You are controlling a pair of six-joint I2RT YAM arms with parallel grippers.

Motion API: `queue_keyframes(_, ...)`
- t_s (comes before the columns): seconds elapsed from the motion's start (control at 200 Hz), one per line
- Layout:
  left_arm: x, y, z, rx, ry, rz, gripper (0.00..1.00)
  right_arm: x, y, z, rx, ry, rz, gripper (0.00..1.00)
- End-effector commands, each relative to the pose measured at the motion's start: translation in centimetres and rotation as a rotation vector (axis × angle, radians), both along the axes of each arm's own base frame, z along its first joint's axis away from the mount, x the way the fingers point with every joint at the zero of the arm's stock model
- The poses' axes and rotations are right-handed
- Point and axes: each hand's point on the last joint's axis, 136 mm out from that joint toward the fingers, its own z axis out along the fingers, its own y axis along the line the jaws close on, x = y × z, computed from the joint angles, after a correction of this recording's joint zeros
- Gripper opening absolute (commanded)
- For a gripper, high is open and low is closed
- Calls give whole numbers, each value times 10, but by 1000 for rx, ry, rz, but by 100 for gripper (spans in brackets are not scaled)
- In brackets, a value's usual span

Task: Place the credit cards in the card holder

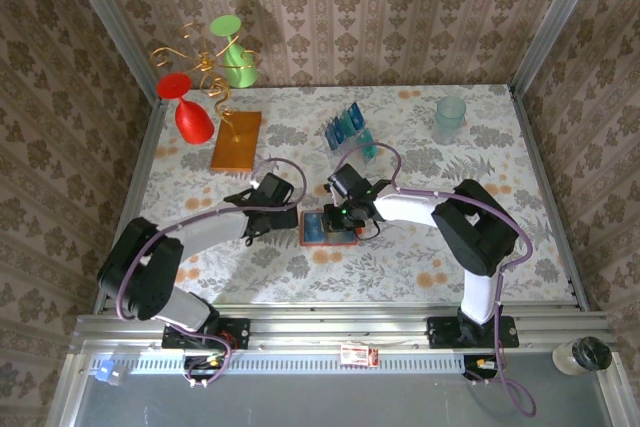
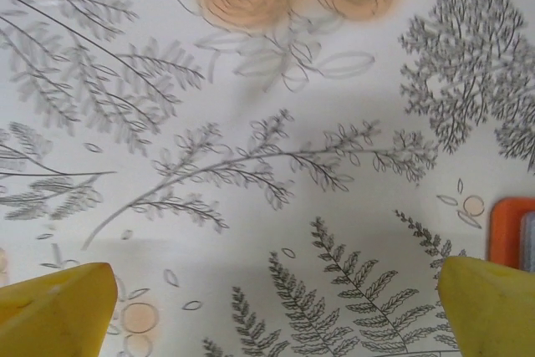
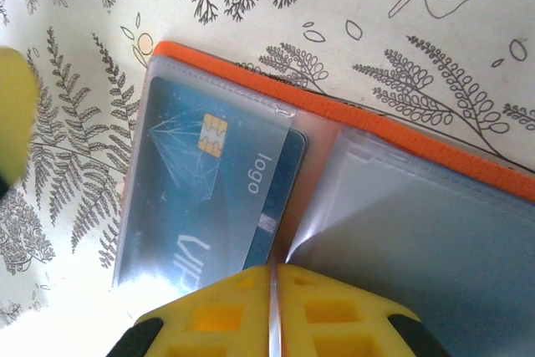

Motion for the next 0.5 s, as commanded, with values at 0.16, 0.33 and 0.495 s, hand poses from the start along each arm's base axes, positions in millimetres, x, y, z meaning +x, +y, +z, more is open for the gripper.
queue_keyframes(0.16, -6, 5, 12, -30, 0, -15, 100, 6, -4, 46, 56, -53, -18, 17)
queue_keyframes(0.33, -5, -3, 16, -73, -10, -27, 100, 13, -23, 51, 58, -63, -61, 18)
queue_keyframes(0.495, -6, -17, 21, -104, -23, -53, 100, 20, -46, 45, 54, -58, -110, 19)
